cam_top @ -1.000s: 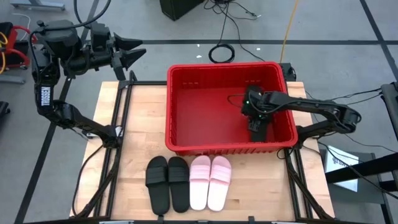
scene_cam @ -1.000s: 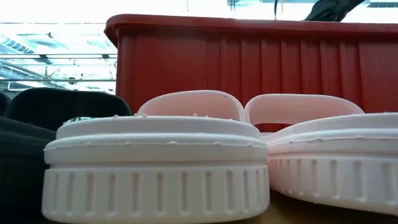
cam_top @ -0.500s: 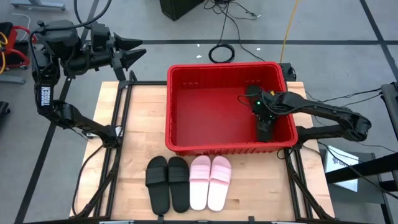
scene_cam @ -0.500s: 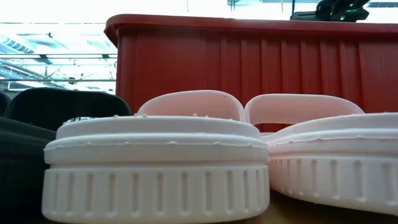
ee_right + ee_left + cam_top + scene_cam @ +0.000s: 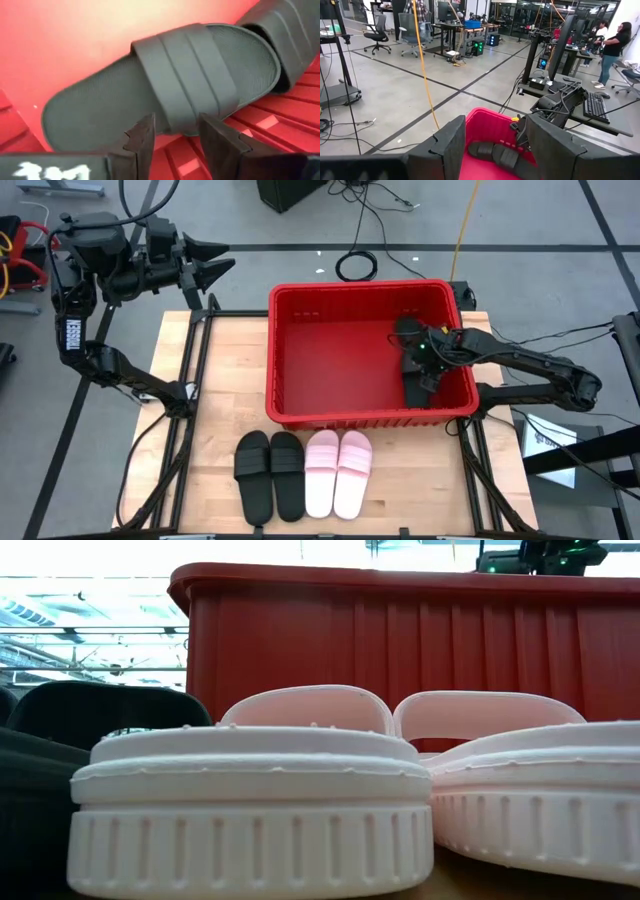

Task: Pick and place slides into bin
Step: Put the black slipper into the red bin

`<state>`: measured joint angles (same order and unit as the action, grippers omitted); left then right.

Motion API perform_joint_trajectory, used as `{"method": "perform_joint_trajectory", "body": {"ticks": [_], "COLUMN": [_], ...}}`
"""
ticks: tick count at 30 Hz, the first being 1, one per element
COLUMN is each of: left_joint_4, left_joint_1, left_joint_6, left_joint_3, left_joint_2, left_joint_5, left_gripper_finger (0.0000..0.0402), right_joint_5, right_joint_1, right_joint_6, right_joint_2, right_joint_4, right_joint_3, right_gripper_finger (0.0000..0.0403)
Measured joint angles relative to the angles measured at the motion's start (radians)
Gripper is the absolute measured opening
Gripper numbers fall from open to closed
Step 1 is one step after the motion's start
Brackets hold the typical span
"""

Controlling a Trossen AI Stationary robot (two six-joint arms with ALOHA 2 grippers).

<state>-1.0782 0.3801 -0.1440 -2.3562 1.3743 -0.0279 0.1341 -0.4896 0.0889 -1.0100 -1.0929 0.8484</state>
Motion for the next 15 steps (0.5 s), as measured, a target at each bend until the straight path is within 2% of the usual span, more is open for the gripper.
{"method": "perform_joint_trajectory", "body": {"ticks": [5,11,15], "left_joint_4": [-0.005,-0.005,-0.005], "left_joint_1": [0.000,0.000,0.000], "left_joint_6": [-0.013,-0.013,-0.013], "left_joint_3": [0.000,0.000,0.000], "left_joint_2": [0.000,0.000,0.000], "left_joint_5": [0.000,0.000,0.000], "left_gripper_finger": [0.0205,0.0205,0.0205], "right_joint_5": [-0.004,-0.003,-0.014], "right_joint_1": [0.000,-0.008,-0.039], "right_joint_6": [-0.028,0.011,-0.028], "right_joint_2": [0.000,-0.010,-0.053], "right_joint_4": [0.112,0.346,0.411], "right_joint_3": [0.000,0.000,0.000], "right_gripper_finger": [0.0141,0.0141,0.0141]}}
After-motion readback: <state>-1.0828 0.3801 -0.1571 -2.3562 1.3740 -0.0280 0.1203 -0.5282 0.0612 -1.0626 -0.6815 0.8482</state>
